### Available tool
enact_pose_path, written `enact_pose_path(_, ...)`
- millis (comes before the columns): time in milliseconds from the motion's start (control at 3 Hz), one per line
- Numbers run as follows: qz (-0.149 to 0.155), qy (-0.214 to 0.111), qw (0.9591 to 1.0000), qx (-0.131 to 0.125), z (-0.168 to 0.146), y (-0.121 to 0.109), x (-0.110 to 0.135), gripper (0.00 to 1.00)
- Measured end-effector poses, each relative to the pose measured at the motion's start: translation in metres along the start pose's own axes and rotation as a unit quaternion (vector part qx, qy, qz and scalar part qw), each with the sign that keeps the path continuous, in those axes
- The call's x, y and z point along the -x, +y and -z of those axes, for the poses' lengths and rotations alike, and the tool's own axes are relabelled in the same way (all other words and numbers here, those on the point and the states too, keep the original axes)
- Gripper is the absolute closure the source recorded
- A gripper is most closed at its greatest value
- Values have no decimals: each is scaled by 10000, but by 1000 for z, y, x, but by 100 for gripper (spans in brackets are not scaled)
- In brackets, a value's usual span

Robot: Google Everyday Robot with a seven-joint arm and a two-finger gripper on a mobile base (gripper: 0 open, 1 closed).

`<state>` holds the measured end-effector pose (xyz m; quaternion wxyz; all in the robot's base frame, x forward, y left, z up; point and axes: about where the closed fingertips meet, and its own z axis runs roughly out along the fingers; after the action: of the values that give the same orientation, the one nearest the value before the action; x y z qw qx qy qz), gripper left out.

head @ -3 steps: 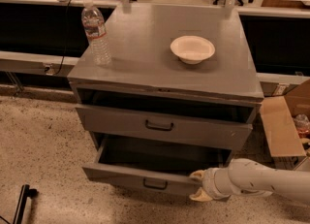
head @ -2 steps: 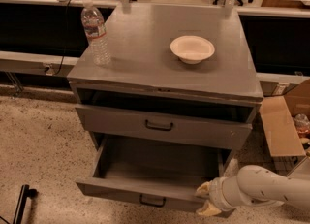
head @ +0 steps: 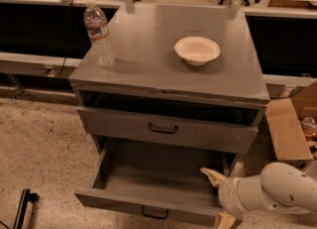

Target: Open middle drawer

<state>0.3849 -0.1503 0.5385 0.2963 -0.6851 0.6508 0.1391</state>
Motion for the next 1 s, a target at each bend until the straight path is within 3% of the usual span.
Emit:
enact_pose_path(333, 84, -74, 9999, -65, 6, -28, 19, 77)
enact_pose_path(667, 51, -133, 9999, -6, -24, -63, 27, 95)
enact_pose_path(1000, -177, -114, 9998, 39, -65, -86, 10, 100)
